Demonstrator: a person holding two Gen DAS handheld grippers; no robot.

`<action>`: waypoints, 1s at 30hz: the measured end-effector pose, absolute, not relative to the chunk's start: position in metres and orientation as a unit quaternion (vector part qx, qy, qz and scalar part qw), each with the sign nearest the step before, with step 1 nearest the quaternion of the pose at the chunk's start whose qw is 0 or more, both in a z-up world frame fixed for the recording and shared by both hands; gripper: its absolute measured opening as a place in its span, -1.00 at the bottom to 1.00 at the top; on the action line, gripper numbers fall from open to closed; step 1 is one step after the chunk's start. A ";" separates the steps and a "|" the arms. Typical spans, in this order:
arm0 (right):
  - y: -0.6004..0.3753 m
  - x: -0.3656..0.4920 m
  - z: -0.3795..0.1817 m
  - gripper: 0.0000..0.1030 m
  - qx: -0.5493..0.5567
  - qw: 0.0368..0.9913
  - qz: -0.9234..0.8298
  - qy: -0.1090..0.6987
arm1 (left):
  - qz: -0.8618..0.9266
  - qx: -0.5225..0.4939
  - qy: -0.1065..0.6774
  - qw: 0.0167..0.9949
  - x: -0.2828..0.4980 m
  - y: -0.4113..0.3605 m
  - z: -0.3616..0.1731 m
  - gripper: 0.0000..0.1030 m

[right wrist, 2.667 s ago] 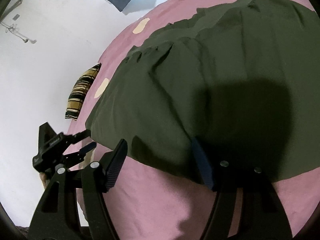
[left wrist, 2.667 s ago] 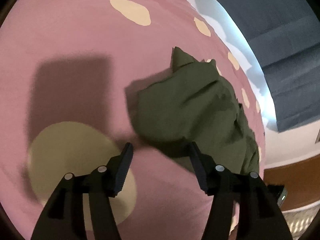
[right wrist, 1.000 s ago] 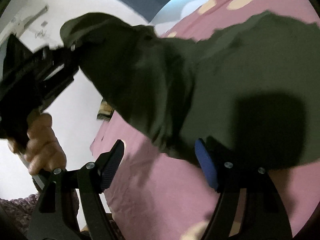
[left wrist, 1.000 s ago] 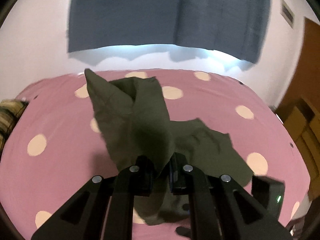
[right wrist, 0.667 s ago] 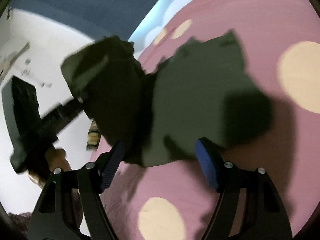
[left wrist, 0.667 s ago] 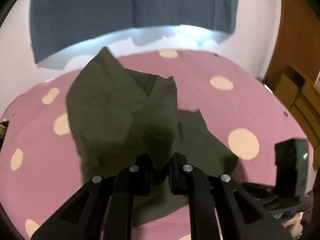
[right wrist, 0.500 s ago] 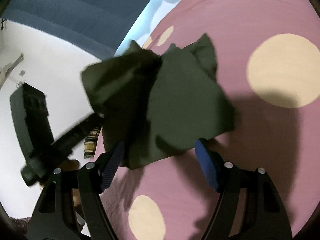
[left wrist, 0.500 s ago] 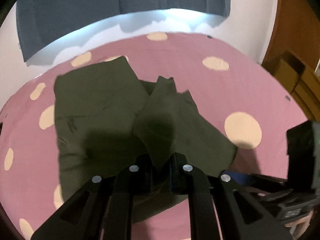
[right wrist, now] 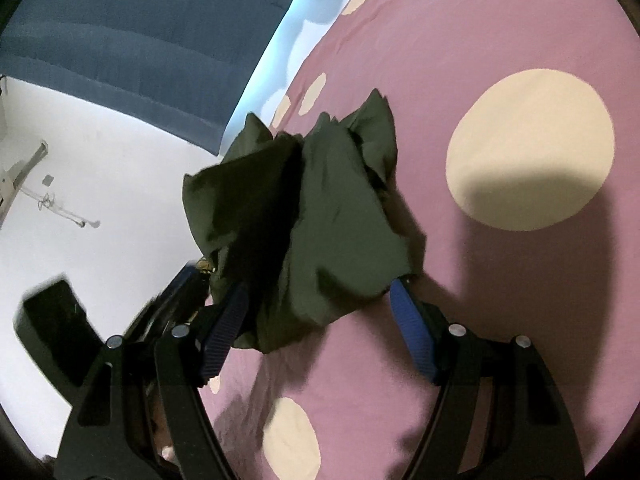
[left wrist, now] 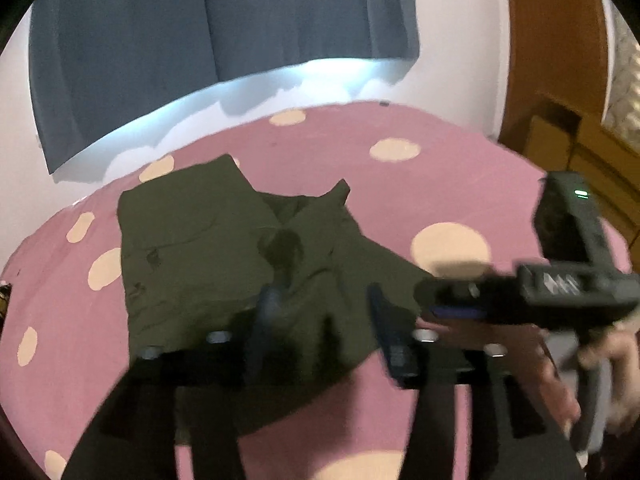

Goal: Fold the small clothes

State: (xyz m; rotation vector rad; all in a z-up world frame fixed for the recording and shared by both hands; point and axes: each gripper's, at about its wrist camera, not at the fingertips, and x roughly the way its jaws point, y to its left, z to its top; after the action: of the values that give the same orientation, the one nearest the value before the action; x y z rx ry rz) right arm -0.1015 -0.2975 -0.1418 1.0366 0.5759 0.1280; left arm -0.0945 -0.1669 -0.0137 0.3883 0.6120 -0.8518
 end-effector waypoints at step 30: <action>-0.286 0.158 -0.072 -0.88 0.308 0.807 0.131 0.487 | -0.286 0.069 0.422 0.857 -0.014 -0.039 -0.097 0.40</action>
State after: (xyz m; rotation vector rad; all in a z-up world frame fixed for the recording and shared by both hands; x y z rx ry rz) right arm 0.1580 -0.2856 -0.0720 0.6584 1.0419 0.2803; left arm -0.0137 -0.0386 -0.0967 0.1459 0.8870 -0.6002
